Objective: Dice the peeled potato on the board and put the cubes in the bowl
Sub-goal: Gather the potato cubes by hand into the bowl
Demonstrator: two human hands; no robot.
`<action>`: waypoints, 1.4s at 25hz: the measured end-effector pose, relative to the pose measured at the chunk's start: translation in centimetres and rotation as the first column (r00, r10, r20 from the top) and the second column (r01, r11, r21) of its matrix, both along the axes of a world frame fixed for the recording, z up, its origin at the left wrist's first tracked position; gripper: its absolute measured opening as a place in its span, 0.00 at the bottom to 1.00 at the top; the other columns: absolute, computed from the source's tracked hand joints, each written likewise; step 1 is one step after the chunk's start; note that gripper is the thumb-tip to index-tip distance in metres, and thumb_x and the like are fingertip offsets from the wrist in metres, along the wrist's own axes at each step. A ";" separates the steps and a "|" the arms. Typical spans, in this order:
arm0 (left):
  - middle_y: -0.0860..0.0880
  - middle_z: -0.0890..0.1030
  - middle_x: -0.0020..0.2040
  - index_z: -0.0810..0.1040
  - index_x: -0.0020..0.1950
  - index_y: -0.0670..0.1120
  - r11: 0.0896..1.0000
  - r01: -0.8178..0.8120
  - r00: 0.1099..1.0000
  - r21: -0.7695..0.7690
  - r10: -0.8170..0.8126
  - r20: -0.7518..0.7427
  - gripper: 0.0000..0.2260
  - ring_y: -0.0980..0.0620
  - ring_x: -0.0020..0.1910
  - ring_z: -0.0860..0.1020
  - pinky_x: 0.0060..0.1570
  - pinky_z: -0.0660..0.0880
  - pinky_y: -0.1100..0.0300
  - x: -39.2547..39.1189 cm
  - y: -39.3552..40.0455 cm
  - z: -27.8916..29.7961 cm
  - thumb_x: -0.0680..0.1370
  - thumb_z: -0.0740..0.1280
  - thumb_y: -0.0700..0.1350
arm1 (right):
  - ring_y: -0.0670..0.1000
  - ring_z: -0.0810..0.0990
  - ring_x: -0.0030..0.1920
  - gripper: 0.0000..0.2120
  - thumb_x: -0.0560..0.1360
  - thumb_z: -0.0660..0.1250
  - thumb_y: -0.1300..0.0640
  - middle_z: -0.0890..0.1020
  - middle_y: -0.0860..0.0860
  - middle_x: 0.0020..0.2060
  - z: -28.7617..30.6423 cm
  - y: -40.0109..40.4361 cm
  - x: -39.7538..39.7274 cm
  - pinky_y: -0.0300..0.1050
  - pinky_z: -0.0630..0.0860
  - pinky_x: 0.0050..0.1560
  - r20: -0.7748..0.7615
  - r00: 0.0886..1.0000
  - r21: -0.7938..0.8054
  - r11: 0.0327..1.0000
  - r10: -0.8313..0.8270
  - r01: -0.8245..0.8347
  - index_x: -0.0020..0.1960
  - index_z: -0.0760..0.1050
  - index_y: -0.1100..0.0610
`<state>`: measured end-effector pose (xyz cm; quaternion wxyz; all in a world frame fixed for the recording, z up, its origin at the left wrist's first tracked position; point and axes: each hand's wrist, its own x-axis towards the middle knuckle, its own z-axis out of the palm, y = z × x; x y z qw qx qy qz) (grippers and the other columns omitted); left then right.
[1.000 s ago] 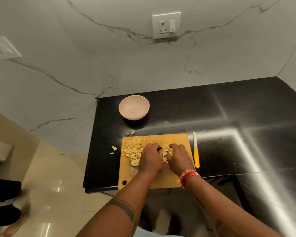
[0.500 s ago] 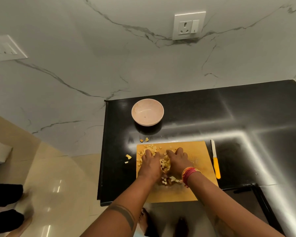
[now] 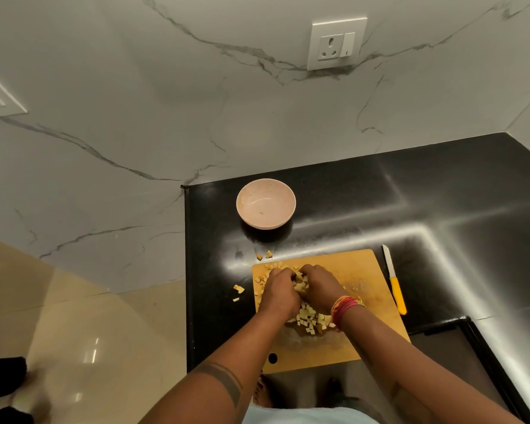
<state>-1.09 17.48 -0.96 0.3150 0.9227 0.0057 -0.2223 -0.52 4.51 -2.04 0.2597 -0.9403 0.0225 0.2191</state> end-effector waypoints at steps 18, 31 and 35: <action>0.54 0.82 0.48 0.82 0.54 0.50 0.848 -0.449 0.894 -0.282 0.422 -0.153 0.07 0.56 0.48 0.80 0.43 0.75 0.62 2.1 -0.5 1.6 0.81 0.69 0.51 | 0.47 0.80 0.47 0.19 0.75 0.76 0.54 0.82 0.48 0.55 1.7 -1.9 2.3 0.38 0.75 0.44 0.003 1.000 0.205 0.979 0.019 -0.019 0.62 0.76 0.51; 0.56 0.83 0.48 0.82 0.53 0.54 0.798 -0.502 0.864 -0.333 0.481 -0.148 0.04 0.56 0.49 0.81 0.54 0.81 0.54 6.5 -0.4 4.1 0.80 0.70 0.51 | 0.48 0.81 0.52 0.17 0.74 0.76 0.53 0.82 0.46 0.53 4.8 -1.5 7.5 0.42 0.78 0.50 0.049 0.999 0.230 0.973 0.022 -0.033 0.61 0.78 0.50; 0.54 0.82 0.51 0.82 0.57 0.53 0.779 -0.512 0.850 -0.363 0.519 -0.085 0.06 0.54 0.51 0.80 0.54 0.81 0.53 12.4 0.6 6.3 0.80 0.69 0.50 | 0.49 0.80 0.53 0.15 0.74 0.75 0.52 0.82 0.48 0.54 7.2 -0.1 13.7 0.46 0.79 0.55 0.078 0.997 0.266 0.964 -0.007 -0.014 0.59 0.78 0.49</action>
